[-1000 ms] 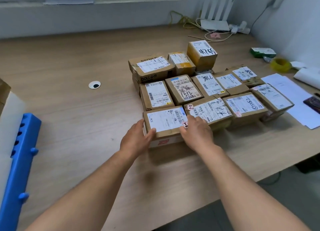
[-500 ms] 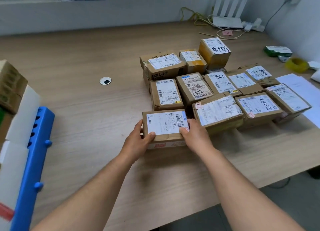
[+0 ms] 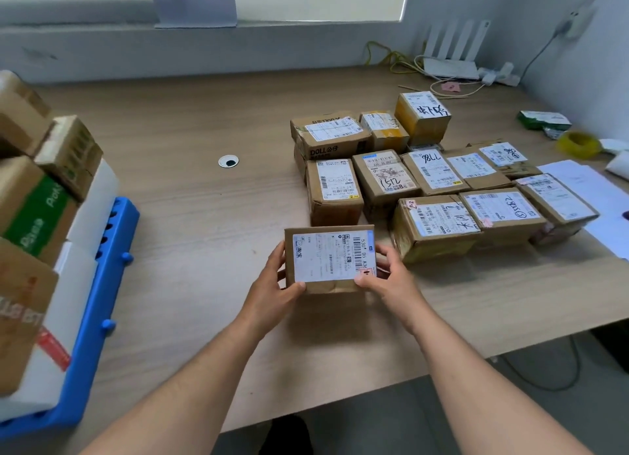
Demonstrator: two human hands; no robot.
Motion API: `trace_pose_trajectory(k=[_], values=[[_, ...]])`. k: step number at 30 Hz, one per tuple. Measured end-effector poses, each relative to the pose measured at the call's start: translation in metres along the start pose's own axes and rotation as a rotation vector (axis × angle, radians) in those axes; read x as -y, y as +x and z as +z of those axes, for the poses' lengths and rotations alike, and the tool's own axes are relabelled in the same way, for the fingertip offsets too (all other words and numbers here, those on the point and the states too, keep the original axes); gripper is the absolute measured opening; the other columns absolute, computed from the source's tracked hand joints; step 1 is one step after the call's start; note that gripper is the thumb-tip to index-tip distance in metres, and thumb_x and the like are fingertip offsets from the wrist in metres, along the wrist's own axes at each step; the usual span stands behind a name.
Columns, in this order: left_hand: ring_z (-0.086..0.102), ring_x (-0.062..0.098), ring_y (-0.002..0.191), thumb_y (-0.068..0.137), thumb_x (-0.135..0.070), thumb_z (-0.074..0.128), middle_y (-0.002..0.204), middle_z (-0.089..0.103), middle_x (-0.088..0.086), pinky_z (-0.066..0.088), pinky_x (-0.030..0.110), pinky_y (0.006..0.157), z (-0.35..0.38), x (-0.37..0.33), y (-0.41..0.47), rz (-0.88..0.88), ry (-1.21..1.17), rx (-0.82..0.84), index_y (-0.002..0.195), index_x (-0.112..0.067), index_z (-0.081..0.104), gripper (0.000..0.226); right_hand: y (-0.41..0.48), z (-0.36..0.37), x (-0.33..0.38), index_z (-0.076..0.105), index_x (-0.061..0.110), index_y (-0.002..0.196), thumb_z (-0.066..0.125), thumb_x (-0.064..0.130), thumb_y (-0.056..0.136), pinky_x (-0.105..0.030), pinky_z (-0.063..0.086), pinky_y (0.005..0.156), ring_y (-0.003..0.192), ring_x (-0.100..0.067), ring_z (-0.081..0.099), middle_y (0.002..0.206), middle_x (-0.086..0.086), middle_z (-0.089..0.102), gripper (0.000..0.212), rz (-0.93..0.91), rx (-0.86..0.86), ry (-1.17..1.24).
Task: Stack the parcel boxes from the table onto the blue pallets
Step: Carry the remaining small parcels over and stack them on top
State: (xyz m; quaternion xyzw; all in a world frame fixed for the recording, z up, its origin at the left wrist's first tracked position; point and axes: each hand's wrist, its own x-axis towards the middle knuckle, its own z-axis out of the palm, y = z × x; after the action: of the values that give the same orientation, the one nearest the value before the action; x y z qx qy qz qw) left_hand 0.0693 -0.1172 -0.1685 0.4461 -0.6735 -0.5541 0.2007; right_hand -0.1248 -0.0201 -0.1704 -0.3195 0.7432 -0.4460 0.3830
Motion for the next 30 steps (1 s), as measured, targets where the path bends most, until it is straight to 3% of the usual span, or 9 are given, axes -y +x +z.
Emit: trace_pose_trajectory(k=[4,7,10,13,17,21,25,28,30], values=[[0.049,0.009,0.12,0.087,-0.01,0.064,0.135,0.046,-0.012,0.047,0.011,0.078,-0.01,-0.005,-0.022,0.051,-0.025,-0.045,0.146,-0.04,0.022,0.079,-0.018,-0.004,0.005,0.035,0.031,0.128,0.074,0.008,0.08,-0.037,0.049,0.1,0.115,-0.014,0.058,0.13,-0.003,0.056,0.067,-0.117,0.052,0.104],[0.052,0.009,0.116,0.087,-0.012,0.064,0.133,0.048,-0.012,0.048,0.013,0.077,-0.016,-0.015,-0.037,0.1,-0.019,-0.088,0.145,-0.041,0.024,0.077,-0.031,-0.001,0.019,0.03,0.031,0.128,0.071,0.015,0.076,-0.014,0.052,0.081,0.101,0.0,0.063,0.124,-0.003,0.06,0.068,-0.198,0.067,0.16],[0.053,0.002,0.112,0.087,-0.014,0.065,0.128,0.049,-0.016,0.049,0.012,0.075,-0.025,-0.028,-0.049,0.149,0.015,-0.13,0.143,-0.044,0.025,0.075,-0.039,0.002,0.03,0.029,0.034,0.127,0.07,0.01,0.083,-0.007,0.048,0.072,0.098,0.001,0.063,0.119,-0.003,0.064,0.065,-0.26,0.065,0.163],[0.053,-0.006,0.106,0.087,-0.012,0.064,0.121,0.049,-0.022,0.05,0.012,0.074,-0.038,-0.042,-0.06,0.197,0.041,-0.141,0.135,-0.052,0.026,0.072,-0.048,0.003,0.042,0.03,0.044,0.124,0.072,0.023,0.075,-0.015,0.051,0.079,0.107,-0.011,0.061,0.116,0.001,0.063,0.067,-0.303,0.064,0.153],[0.052,-0.01,0.102,0.089,-0.013,0.061,0.115,0.047,-0.03,0.048,0.007,0.069,-0.06,-0.054,-0.076,0.253,0.091,-0.159,0.13,-0.055,0.022,0.071,-0.061,0.006,0.065,0.036,0.049,0.122,0.07,0.029,0.066,-0.029,0.052,0.09,0.115,-0.012,0.056,0.118,0.007,0.059,0.069,-0.365,0.107,0.144],[0.053,0.003,0.108,0.091,-0.018,0.061,0.121,0.047,-0.021,0.051,0.009,0.072,-0.091,-0.06,-0.09,0.301,0.137,-0.19,0.145,-0.044,0.017,0.074,-0.077,0.02,0.093,0.038,0.055,0.12,0.073,0.033,0.063,-0.036,0.051,0.095,0.118,-0.016,0.054,0.117,0.006,0.06,0.071,-0.425,0.133,0.135],[0.053,0.003,0.11,0.089,-0.038,0.057,0.131,0.045,-0.015,0.05,0.016,0.082,-0.136,-0.071,-0.117,0.356,0.181,-0.21,0.149,-0.037,0.014,0.074,-0.096,0.044,0.128,0.042,0.052,0.118,0.075,0.034,0.057,-0.025,0.053,0.08,0.106,-0.018,0.062,0.111,-0.002,0.065,0.072,-0.444,0.138,0.186],[0.047,0.004,0.117,0.087,-0.056,0.047,0.145,0.04,-0.004,0.046,0.027,0.093,-0.186,-0.07,-0.143,0.394,0.225,-0.274,0.149,-0.036,0.016,0.072,-0.115,0.073,0.153,0.044,0.051,0.118,0.073,0.041,0.051,-0.037,0.054,0.088,0.105,-0.022,0.065,0.11,-0.005,0.068,0.073,-0.473,0.152,0.245],[0.046,0.004,0.118,0.089,-0.058,0.045,0.144,0.042,-0.001,0.045,0.024,0.091,-0.22,-0.064,-0.162,0.408,0.279,-0.354,0.148,-0.035,0.022,0.067,-0.127,0.097,0.167,0.043,0.045,0.122,0.073,0.035,0.055,-0.043,0.053,0.092,0.105,-0.025,0.064,0.11,-0.005,0.068,0.074,-0.494,0.175,0.262]])
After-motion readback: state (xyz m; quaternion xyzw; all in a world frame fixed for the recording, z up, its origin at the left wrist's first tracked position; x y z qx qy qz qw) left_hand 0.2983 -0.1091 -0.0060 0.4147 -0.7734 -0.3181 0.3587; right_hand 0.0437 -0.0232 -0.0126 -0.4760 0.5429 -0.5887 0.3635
